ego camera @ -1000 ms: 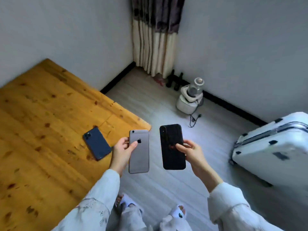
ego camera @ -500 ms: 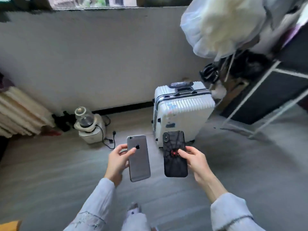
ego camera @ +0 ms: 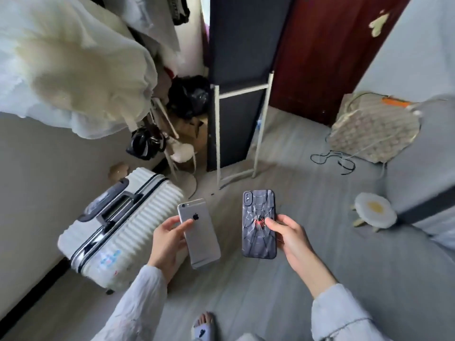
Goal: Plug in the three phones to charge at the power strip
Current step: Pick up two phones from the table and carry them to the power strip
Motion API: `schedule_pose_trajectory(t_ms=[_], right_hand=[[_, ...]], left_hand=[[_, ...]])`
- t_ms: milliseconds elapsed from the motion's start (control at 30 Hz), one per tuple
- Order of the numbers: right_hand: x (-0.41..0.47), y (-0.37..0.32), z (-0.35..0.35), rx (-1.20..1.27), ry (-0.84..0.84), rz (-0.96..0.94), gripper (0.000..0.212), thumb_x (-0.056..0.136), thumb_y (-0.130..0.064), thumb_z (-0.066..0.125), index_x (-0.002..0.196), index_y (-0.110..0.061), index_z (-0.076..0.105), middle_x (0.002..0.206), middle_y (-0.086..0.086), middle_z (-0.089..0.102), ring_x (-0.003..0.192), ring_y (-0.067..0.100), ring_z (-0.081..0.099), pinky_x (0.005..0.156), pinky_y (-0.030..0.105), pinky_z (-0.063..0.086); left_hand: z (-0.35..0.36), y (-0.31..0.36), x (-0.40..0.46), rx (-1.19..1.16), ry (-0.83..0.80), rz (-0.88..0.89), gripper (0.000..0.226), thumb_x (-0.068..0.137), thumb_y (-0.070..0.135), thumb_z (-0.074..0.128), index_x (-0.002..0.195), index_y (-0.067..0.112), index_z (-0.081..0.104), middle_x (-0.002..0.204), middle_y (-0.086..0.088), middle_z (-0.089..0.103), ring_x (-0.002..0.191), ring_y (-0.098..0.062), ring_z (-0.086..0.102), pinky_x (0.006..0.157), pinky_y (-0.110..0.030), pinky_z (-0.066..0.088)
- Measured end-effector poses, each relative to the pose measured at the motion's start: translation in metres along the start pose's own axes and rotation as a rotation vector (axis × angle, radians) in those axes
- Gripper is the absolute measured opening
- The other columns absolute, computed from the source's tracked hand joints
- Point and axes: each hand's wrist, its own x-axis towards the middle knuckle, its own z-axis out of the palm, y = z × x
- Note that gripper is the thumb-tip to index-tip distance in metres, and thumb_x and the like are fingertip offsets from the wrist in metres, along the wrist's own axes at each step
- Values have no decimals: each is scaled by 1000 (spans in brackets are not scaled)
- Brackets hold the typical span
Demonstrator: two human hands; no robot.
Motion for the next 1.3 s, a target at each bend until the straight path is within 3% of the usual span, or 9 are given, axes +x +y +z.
schedule_pose_trajectory(t_ms=[100,233,400,633,900,1067,1167,1300], right_hand=[[32,-30,-31,80,114,-17,5,80,-7,64,82,-12,66,80,6,69,73,21,64,67,30,48],[79,-67,-78,155,253,-46,9,80,-6,65,87,-11,65,87,10,69,77,24,63,69,32,47],[152,-115,-152,215,333,-75,10,80,-4,64,88,-11,65,84,8,69,73,21,64,65,29,48],[248,-200,-272,236,398,-70,11,79,-7,65,89,-12,65,84,6,69,73,21,62,64,27,46],[355,-282,-387,281,456,-82,12,77,-8,66,88,-12,68,82,6,70,70,21,64,61,26,48],[445,-330,-455,302,488,-66,16,78,-6,65,94,-8,66,85,10,70,74,24,64,64,29,49],[507,-366,-496,282,518,-73,12,77,-4,65,87,-11,67,74,5,72,65,18,67,58,25,49],[571,-415,-548,268,549,-48,15,75,-6,68,89,-12,67,80,8,72,69,24,68,59,30,52]], left_hand=[[65,25,51,85,-155,-8,11,83,13,63,92,8,65,82,-8,68,63,-14,66,51,-22,52],[158,41,108,195,-291,3,3,80,15,66,83,14,68,79,-6,69,67,-17,65,57,-27,51],[281,48,167,239,-409,-3,8,79,17,68,86,17,71,73,2,74,64,-10,68,51,-21,52],[460,63,229,253,-454,-32,13,80,13,65,93,11,68,87,-10,70,74,-22,64,69,-31,50],[640,74,297,271,-471,-36,6,81,10,64,85,14,66,76,-5,67,65,-17,61,50,-19,50],[753,74,361,260,-511,-76,17,81,9,65,96,4,65,89,-16,67,78,-27,62,72,-34,50],[826,76,409,264,-517,-71,21,81,8,63,102,3,64,86,-15,66,73,-24,60,63,-28,51],[919,90,457,253,-496,-96,21,82,8,63,103,7,63,80,-8,65,68,-19,60,49,-18,52]])
